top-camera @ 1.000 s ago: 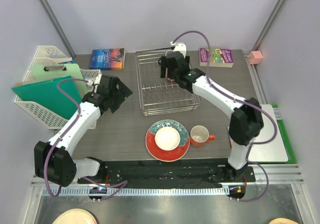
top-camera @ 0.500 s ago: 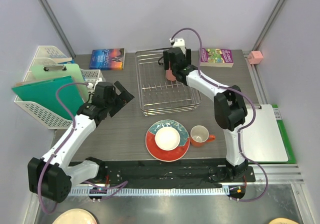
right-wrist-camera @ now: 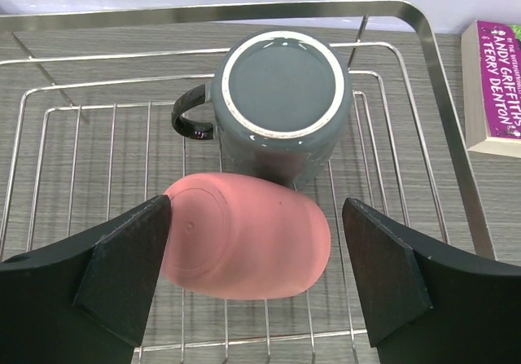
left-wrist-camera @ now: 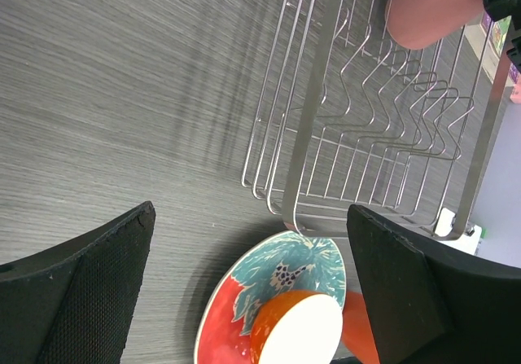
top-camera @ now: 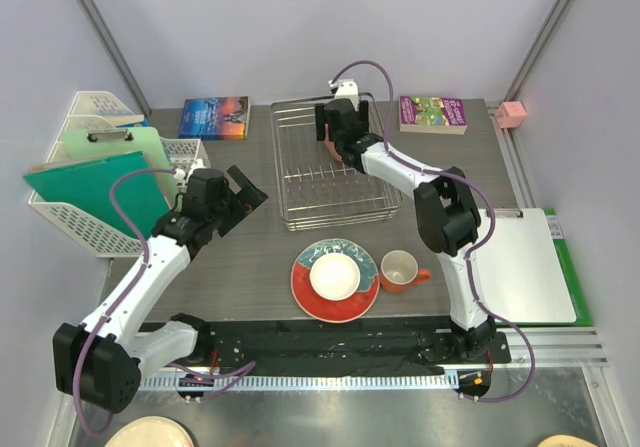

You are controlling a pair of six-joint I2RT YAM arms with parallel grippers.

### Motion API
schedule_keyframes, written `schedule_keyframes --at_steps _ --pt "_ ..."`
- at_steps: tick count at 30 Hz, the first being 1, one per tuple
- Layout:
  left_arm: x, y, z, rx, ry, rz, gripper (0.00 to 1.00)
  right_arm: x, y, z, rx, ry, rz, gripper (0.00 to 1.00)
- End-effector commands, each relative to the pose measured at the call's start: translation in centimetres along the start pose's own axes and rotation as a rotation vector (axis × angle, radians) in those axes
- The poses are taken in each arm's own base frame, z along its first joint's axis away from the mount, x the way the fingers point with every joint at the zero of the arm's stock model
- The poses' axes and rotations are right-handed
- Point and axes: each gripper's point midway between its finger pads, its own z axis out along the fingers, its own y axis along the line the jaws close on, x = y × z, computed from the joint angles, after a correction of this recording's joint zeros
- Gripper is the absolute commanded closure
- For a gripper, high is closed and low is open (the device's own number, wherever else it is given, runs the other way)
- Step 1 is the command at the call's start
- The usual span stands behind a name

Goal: Unload the mixed dishes from the dish rack
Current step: Pick up the cup from the dish rack.

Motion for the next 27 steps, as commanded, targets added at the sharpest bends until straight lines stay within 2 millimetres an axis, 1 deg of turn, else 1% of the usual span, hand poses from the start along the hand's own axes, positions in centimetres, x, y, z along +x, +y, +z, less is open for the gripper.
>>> schedule_keyframes --at_steps 1,5,7,11,12,13,15,18,20,27 --pt "-0.8 -0.8 -0.1 0.033 -0.035 0.015 0.01 -1.4 -1.1 -0.1 0.023 -0.049 0.045 0.1" --pt "-0.9 -1.1 0.0 0.041 -0.035 0.01 0.01 -2.8 -1.5 -0.8 0.026 -0.07 0.054 0.1" --pt "-0.7 -1.1 0.0 0.04 -0.029 0.01 0.01 -2.9 -1.6 -1.0 0.029 -0.07 0.053 0.1" --pt "-0.6 -0.8 0.0 0.037 -0.026 0.011 0.01 -3.4 -2.7 -1.5 0.052 -0.081 0.066 0.1" --pt "-0.6 -0.8 0.0 0.035 -0.028 0.011 0.01 -4.1 -2.8 -2.0 0.055 -0.095 0.075 0.1" --pt "-0.6 -0.7 -0.1 0.035 -0.028 0.011 0.01 -4.0 -3.0 -2.1 0.057 -0.097 0.078 0.1" --pt "-0.5 -0.6 -0.1 0.033 -0.029 0.012 0.01 -4.6 -3.2 -2.6 0.053 -0.111 0.092 0.1" --pt "-0.6 -0.7 -0.1 0.034 -0.03 0.012 0.01 -4.6 -3.6 -2.9 0.059 -0.109 0.095 0.1" --pt "-0.6 -0.7 -0.1 0.035 -0.028 0.009 0.01 -4.9 -3.8 -3.3 0.056 -0.117 0.098 0.1" --pt "-0.3 -0.7 0.0 0.035 -0.021 0.002 0.01 -6.5 -3.1 -4.7 -0.003 -0.145 0.144 0.1"
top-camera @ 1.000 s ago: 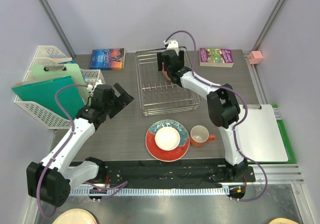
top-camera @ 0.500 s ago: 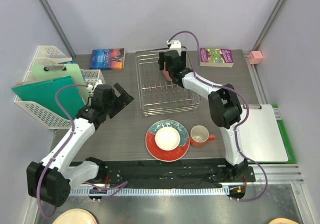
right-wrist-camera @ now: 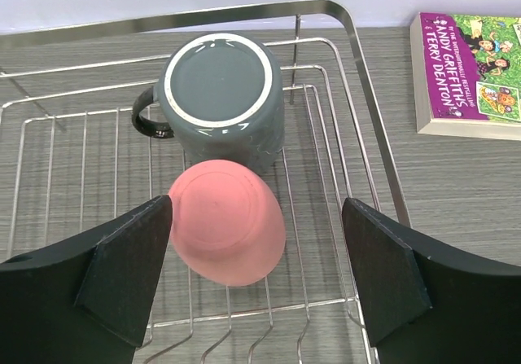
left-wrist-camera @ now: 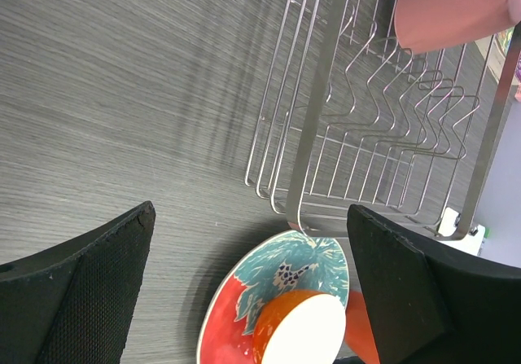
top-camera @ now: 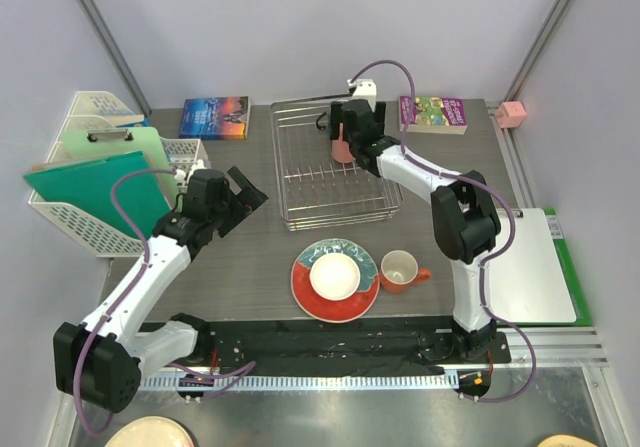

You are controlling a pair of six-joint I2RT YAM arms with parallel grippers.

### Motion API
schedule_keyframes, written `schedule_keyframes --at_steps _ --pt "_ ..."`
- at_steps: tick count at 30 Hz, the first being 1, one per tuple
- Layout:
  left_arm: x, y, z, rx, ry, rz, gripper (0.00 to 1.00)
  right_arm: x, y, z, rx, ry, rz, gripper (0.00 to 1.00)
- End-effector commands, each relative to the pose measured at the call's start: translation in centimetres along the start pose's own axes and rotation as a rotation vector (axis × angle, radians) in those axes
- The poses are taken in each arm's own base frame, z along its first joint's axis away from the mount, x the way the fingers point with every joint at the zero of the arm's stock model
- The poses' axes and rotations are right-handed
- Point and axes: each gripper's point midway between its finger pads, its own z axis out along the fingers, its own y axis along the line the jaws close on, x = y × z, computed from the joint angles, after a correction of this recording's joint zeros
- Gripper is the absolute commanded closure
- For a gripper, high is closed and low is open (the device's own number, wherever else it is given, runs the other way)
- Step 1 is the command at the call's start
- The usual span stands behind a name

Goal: Unload the mixed dishes from the dish rack
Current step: Pick up the cup from the dish rack.

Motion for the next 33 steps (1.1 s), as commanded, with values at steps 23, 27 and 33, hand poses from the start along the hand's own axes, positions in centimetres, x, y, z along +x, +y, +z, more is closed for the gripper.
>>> schedule_keyframes --at_steps 23,27,33 --pt "-0.1 -0.6 0.5 0.033 -0.01 0.002 0.01 -1.6 2.9 -0.1 -0.123 -0.012 0.084 0.11" --pt "0.0 -0.5 0.7 0.031 -0.007 0.003 0.01 -0.2 2.6 0.7 -0.092 0.009 0.065 0.12" --pt "-0.1 -0.7 0.7 0.032 -0.005 0.007 0.01 2.0 2.1 2.2 -0.068 0.062 0.044 0.16"
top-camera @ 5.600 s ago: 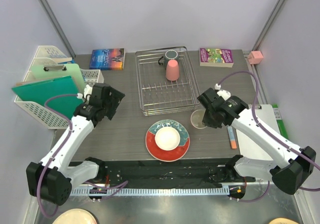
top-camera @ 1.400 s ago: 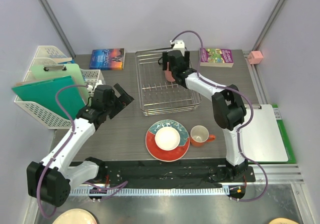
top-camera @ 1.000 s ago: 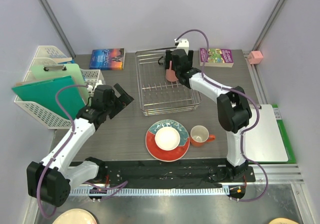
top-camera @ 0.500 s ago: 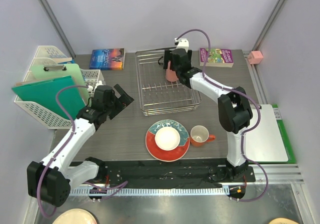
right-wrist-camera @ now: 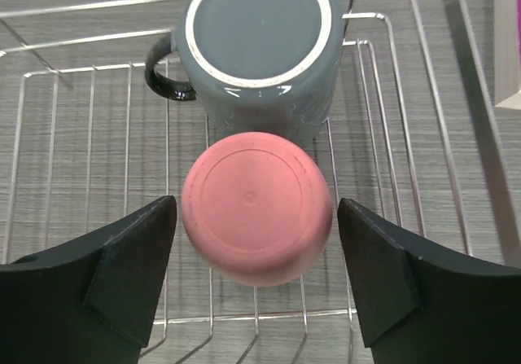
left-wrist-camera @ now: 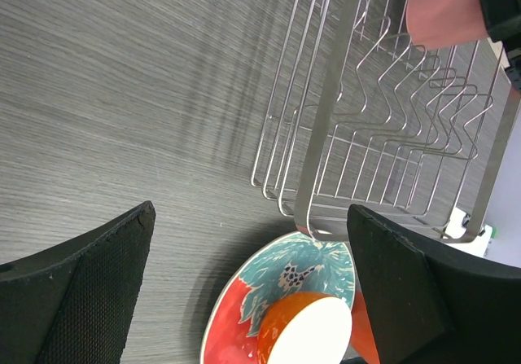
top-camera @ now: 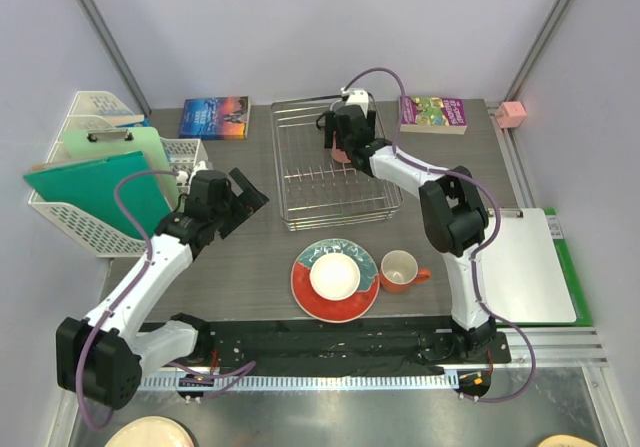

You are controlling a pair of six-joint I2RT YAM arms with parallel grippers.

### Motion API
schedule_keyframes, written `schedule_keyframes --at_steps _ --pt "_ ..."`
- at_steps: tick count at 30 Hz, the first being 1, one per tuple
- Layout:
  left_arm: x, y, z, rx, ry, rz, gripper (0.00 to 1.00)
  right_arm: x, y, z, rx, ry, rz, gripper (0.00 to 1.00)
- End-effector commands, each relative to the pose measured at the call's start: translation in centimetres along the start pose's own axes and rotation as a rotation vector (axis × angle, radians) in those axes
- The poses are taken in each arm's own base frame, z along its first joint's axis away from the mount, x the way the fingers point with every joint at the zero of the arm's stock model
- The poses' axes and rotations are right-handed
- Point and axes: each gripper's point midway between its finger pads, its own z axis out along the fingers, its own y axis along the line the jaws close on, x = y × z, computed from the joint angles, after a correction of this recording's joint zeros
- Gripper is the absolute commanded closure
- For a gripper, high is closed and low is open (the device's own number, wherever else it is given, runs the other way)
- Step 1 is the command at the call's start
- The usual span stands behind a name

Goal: Unload the mixed dishes from the dish rack
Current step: Pick up the cup from the dish rack.

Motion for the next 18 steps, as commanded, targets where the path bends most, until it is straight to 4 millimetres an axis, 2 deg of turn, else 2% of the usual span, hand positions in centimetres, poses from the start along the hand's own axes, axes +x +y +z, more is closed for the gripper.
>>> schedule_keyframes --at_steps 1,3,4,6,7,9,10,13,14,16,17,18 --pt "-0.6 -1.1 0.1 0.042 -0.019 0.007 0.01 -1.8 -0.1 0.6 0.011 -0.032 0.022 0.25" --pt "-0.5 -1.1 0.0 0.041 -0.017 0.007 0.01 -2.1 -0.2 0.3 0.013 -0.039 0.031 0.37" --pt "-0.5 -1.1 0.0 0.044 -0.019 0.007 0.01 -2.4 -0.2 0.1 0.012 -0.046 0.038 0.5" --pt "-0.5 -1.0 0.0 0.044 -0.021 0.006 0.01 -3.9 -0.3 -0.9 0.01 -0.079 0.058 0.6" --pt "-0.5 -1.0 0.0 0.044 -0.019 0.008 0.01 -4.4 -0.4 -1.3 0.009 -0.089 0.067 0.68" --pt "-0.5 -1.1 -0.2 0.046 -0.019 0.008 0.01 -5.6 -0.5 -2.3 0.005 -0.117 0.095 0.74" --pt "-0.5 -1.0 -0.2 0.045 -0.018 0.008 0.01 -7.5 -0.4 -3.8 -0.015 -0.151 0.117 0.8" --pt "-0.9 -1.3 -0.6 0.05 -0.033 0.007 0.01 -9.5 -0.1 -6.4 -0.058 -0.18 0.171 0.83" --pt "-1.0 -1.4 -0.6 0.052 -0.039 0.007 0.02 -11.7 -0.1 -8.5 -0.086 -0.22 0.199 0.83" --pt "-1.3 -1.7 -1.1 0.065 -0.049 0.005 0.02 -12.5 0.4 -10.9 -0.125 -0.235 0.231 0.86" --pt "-1.4 -1.8 -1.1 0.069 -0.052 0.002 0.02 -14.5 0.5 -13.4 -0.164 -0.274 0.26 0.87" --pt "-1.5 -1.9 -1.3 0.074 -0.055 -0.001 0.02 -14.1 0.5 -14.2 -0.178 -0.264 0.269 0.89"
